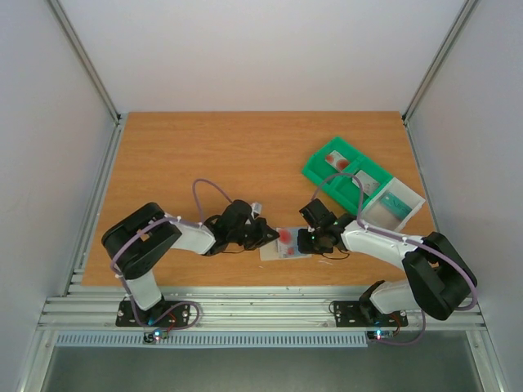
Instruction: Take the credit cards out of the card holder
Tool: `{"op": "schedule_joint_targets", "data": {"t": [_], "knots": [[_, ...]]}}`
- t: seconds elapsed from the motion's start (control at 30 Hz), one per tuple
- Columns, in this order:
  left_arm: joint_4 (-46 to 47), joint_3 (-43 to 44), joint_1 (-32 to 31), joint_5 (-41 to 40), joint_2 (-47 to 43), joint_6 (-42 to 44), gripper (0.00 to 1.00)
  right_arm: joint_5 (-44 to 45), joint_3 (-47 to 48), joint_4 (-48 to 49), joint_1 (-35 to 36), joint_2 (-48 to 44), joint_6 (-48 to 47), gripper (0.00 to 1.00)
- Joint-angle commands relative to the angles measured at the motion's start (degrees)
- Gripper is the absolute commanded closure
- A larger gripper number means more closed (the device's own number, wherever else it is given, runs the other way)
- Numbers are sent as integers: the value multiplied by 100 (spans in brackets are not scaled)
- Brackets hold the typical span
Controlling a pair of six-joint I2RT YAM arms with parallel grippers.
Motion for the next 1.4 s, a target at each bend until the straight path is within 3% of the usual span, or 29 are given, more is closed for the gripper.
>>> {"op": "schedule_joint_targets", "data": {"t": [0.0, 0.33, 0.7, 1.0, 1.37], "knots": [[-292, -194, 83, -269, -413, 256, 100, 193, 127, -325, -26, -169, -119, 86], [-793, -337, 259, -57, -1021, 676, 100, 51, 673, -1161, -26, -1164, -668, 83], [-999, -630, 272, 698, -1774, 1303, 100, -1593, 1561, -2114, -34, -2161, -1669, 80], [-1674, -802, 237, 1548, -3076, 2094, 100, -3344, 2176, -2607, -34, -1966, -1893, 75], [-1776, -1071, 24, 2546, -4040, 2130, 99, -3781, 2604, -2829, -34, -1598, -2110, 69]]}}
